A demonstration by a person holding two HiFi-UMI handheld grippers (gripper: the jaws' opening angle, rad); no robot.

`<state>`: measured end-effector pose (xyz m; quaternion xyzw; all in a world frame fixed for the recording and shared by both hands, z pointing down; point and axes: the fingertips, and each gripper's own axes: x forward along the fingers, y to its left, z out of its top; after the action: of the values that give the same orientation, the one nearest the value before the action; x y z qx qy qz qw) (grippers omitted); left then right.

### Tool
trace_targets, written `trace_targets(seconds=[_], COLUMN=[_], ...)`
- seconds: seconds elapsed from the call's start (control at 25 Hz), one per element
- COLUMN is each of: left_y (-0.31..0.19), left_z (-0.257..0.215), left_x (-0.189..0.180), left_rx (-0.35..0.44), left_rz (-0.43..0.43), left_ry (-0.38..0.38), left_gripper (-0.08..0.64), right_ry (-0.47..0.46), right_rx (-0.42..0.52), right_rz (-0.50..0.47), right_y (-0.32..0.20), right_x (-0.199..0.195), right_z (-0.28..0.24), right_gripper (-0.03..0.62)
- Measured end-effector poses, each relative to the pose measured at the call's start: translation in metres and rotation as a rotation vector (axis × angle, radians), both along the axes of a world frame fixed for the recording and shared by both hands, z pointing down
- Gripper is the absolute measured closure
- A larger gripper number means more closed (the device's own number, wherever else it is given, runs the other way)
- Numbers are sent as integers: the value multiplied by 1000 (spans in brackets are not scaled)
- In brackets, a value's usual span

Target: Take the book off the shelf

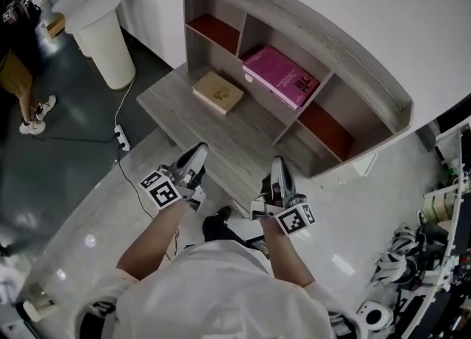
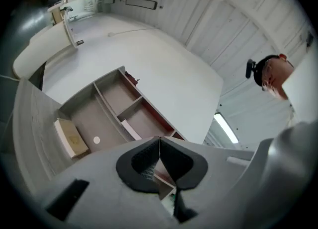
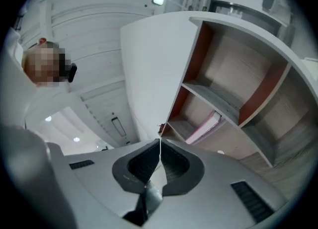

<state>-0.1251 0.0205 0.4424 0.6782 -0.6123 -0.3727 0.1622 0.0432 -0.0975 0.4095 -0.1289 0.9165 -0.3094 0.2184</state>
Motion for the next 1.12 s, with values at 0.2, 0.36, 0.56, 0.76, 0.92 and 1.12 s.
trace_targets(seconds=[0.2,0.36,0.56,0.76,0.92,1.12], left_y=[-47,-84,-124,-155,-174,-194], left_z=[-3,-6,5,21,24,22], left_x=[-33,-53,-74,-84,-92,-96], left_rx=[59,127,96,6,-5,4], left_rz=[16,45,71,105,116,145], left_ry=[188,337,458,495,524,553], left_gripper=[543,543,541,540,433,349], right_ry=[-118,-147,-178,-174,-196,-234], right_rx=[-147,-210,-336,-417,-467,-514], right_rz=[50,96,136,159,171,186], right_y=[-44,-74,-106,-128,-144,-157], right_x=[-20,-31,-42,-51,-56,-61], right_z=[-7,-2,15,31,39,40], right_gripper=[575,575,575,572,486,435])
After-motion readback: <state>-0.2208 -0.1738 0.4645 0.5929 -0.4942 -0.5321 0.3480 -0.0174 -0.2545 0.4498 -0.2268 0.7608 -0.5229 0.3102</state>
